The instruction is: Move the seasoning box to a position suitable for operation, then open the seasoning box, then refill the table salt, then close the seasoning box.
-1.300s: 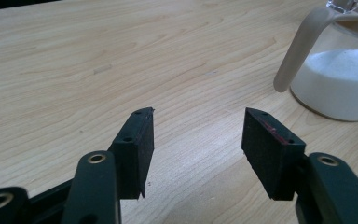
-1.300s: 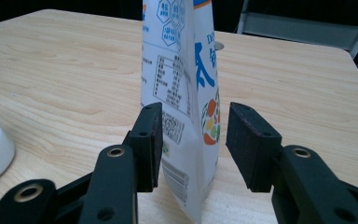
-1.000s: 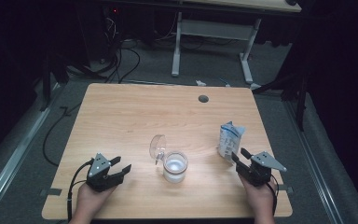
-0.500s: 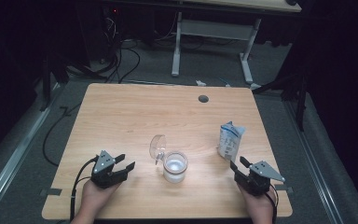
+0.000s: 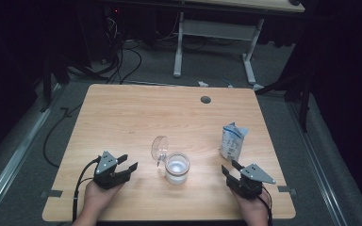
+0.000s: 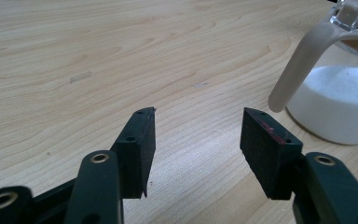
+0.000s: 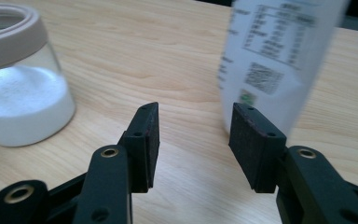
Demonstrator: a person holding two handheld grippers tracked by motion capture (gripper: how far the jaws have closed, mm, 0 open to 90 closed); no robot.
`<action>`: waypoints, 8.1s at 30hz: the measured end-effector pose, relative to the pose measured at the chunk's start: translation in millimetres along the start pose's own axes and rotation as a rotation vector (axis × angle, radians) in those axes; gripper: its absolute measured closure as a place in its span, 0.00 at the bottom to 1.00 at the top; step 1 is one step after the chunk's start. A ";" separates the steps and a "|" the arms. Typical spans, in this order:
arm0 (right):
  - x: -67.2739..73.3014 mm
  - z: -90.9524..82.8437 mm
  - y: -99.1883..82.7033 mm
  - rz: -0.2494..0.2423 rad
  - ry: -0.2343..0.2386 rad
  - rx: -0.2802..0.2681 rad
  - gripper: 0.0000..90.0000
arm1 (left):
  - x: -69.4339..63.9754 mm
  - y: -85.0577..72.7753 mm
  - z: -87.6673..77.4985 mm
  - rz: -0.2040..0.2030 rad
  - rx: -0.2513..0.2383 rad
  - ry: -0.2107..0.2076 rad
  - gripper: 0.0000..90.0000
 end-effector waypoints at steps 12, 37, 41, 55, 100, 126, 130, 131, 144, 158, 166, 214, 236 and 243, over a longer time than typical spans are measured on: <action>24.8 19.7 2.1 -0.042 0.059 0.026 0.64 | -4.2 -0.9 -0.6 0.015 0.008 0.036 0.52; 50.4 36.3 4.2 -0.075 0.101 0.042 0.85 | -20.4 16.2 -3.0 -0.033 -0.012 0.012 0.86; 54.0 36.7 4.7 -0.080 0.107 0.039 0.92 | -23.7 24.6 -5.0 -0.054 -0.034 0.002 0.93; 71.4 39.5 9.2 -0.134 0.142 0.036 1.00 | -38.1 49.7 1.0 -0.051 -0.050 -0.008 1.00; 97.8 42.5 11.7 -0.199 0.194 0.036 1.00 | -74.2 68.5 11.0 -0.003 -0.082 -0.073 1.00; 83.4 44.2 19.6 -0.159 0.155 0.016 1.00 | -5.3 -0.6 -8.6 -0.005 0.038 0.051 0.91; 75.0 46.3 25.9 -0.160 0.134 0.016 1.00 | 10.6 -17.0 -13.8 -0.059 0.060 0.060 0.81; 73.7 46.9 27.0 -0.157 0.129 0.016 1.00 | 13.0 -18.1 -14.6 -0.066 0.064 0.065 0.76; 70.9 65.1 41.9 -0.166 0.114 0.031 1.00 | 23.0 -17.3 -23.5 -0.129 0.025 0.061 0.60; 85.3 62.1 46.1 -0.204 0.143 0.011 1.00 | 25.0 -18.9 -25.8 -0.130 0.026 0.067 0.60; 91.2 56.1 44.9 -0.217 0.138 0.004 1.00 | 23.8 -19.0 -26.0 -0.127 0.024 0.066 0.60; 128.6 43.8 44.8 -0.245 0.204 -0.023 1.00 | 23.5 -20.0 -26.9 -0.128 0.022 0.061 0.60; 153.2 37.4 40.6 -0.271 0.257 -0.036 1.00 | 22.5 -20.5 -25.8 -0.124 0.024 0.061 0.59; 160.2 35.3 41.1 -0.279 0.271 -0.046 1.00 | 22.4 -20.5 -26.2 -0.122 0.024 0.060 0.59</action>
Point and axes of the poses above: each handheld gripper's, and its own axes: z roughly forward along the jaws, y roughly out of its top, x roughly to its left, the point moved 8 cm from there along z, roughly forward along the jaws, and after that the axes turned 5 degrees about x, right-handed, at the moved point
